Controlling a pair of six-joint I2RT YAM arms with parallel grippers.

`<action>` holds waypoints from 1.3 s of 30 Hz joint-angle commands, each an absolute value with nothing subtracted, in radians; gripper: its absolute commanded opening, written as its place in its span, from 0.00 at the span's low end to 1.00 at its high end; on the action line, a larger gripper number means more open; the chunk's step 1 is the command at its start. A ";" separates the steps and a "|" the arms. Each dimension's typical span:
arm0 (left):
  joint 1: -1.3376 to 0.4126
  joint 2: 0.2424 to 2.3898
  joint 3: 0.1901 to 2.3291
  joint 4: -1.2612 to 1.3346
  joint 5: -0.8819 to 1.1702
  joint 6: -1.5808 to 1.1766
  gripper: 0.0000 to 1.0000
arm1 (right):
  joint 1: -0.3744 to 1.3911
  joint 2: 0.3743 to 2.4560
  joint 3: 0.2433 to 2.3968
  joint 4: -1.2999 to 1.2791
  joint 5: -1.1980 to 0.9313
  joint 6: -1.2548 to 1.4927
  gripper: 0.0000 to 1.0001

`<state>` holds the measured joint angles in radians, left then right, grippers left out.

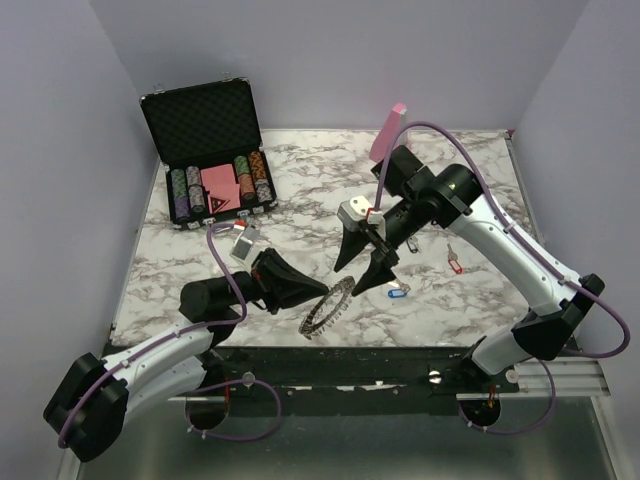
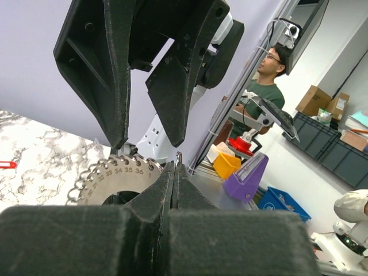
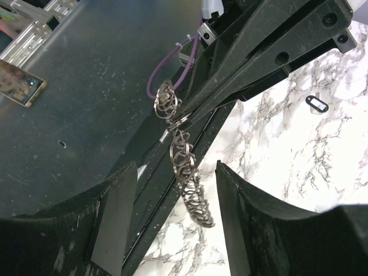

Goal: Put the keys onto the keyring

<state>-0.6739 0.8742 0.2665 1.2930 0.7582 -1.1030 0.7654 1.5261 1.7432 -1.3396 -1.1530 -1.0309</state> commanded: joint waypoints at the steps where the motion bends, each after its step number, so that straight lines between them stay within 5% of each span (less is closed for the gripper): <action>1: -0.670 0.868 0.285 1.562 0.744 -1.132 0.00 | 0.761 1.519 1.737 -1.368 -1.207 -0.983 0.66; 39: -0.670 0.868 0.268 1.490 0.744 -1.075 0.00 | 0.764 1.592 1.657 -1.080 -1.264 -0.658 0.66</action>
<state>-0.6739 0.8898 0.2665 1.2938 0.7582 -1.0931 0.7647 1.5951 1.6806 -1.1271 -1.2514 -0.7052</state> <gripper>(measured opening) 0.008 0.659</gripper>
